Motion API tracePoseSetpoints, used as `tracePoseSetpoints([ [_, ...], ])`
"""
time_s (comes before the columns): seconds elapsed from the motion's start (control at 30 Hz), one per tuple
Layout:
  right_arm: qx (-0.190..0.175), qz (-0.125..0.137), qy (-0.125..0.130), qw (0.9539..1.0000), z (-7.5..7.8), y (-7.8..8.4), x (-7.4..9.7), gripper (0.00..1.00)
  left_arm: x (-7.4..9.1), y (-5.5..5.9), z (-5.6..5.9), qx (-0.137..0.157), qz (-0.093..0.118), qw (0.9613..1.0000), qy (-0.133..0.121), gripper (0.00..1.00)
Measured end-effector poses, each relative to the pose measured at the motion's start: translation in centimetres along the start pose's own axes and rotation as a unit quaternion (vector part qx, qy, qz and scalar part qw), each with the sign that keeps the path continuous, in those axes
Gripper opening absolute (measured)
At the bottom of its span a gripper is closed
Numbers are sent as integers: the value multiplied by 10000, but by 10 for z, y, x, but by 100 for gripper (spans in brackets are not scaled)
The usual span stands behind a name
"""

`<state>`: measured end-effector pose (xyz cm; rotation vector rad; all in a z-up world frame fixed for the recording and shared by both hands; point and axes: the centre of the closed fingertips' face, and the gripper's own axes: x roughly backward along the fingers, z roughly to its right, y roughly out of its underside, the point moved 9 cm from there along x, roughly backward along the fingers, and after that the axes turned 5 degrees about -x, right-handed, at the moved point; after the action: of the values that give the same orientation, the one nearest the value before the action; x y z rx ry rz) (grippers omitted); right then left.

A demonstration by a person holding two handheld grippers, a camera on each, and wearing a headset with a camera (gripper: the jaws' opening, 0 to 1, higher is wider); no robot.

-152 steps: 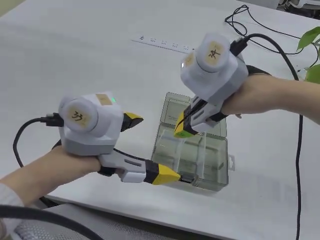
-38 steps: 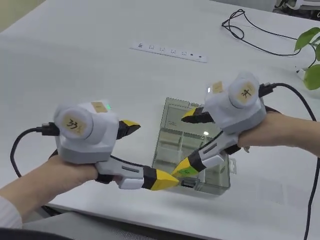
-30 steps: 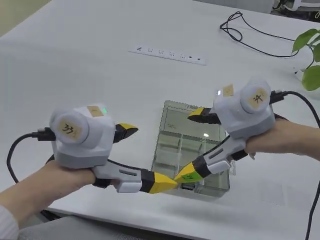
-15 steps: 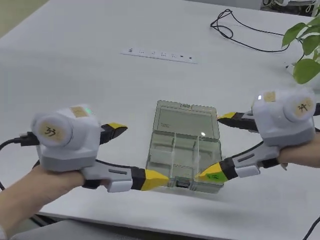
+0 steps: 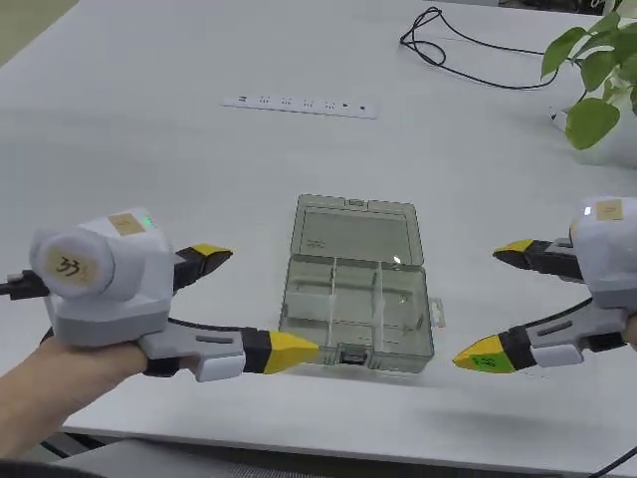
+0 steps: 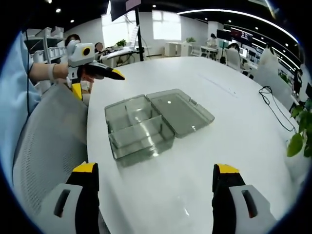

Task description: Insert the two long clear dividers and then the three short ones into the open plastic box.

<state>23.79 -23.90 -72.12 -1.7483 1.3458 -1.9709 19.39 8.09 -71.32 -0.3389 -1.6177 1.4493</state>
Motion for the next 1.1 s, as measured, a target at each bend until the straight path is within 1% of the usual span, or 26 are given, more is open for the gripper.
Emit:
tracePoseSetpoints([
  [0.13, -67, -77, 68, 9999, 1, 10, 7, 97, -1, 1, 1, 11, -21, 10000, 15, 96],
  [0.27, -73, -234, 131, 9996, 4, 20, 13, 96, -2, 1, 1, 5, -40, 10000, 35, 96],
  [0.47, -94, -390, 118, 9991, 7, 28, 18, 93, -1, 1, 1, -2, -56, 10000, 36, 96],
  [0.6, -89, -489, 117, 9987, 10, 32, 18, 92, -1, 1, 1, 4, -59, 10000, 29, 96],
  [0.67, -102, -537, 56, 9985, 11, 35, 17, 92, -1, 1, 1, 4, -61, 10000, 25, 96],
  [0.7, -83, -586, 28, 9982, 11, 37, 16, 92, -1, 1, 1, -4, -63, 10000, 29, 96],
  [0.77, 128, -830, -13, 9965, 12, 41, 15, 90, 0, 1, 1, -18, -92, 9999, 37, 96],
  [0.87, 163, -890, -91, 9959, 14, 41, 13, 85, 0, 1, 1, -13, -89, 10000, 34, 96],
  [0.93, 209, -940, -109, 9953, 16, 41, 11, 84, 1, 1, 0, -15, -103, 9999, 21, 96],
  [0.97, 287, -1015, -133, 9943, 23, 43, 10, 82, 1, 1, 0, -15, -99, 9999, 24, 96],
  [1.03, 397, -1160, -211, 9922, 24, 44, 8, 79, 1, 1, 0, -25, -101, 9999, 21, 96],
  [1.1, 593, -1325, -242, 9891, 25, 44, 6, 77, 2, 0, -1, -23, -100, 9999, 7, 96],
])
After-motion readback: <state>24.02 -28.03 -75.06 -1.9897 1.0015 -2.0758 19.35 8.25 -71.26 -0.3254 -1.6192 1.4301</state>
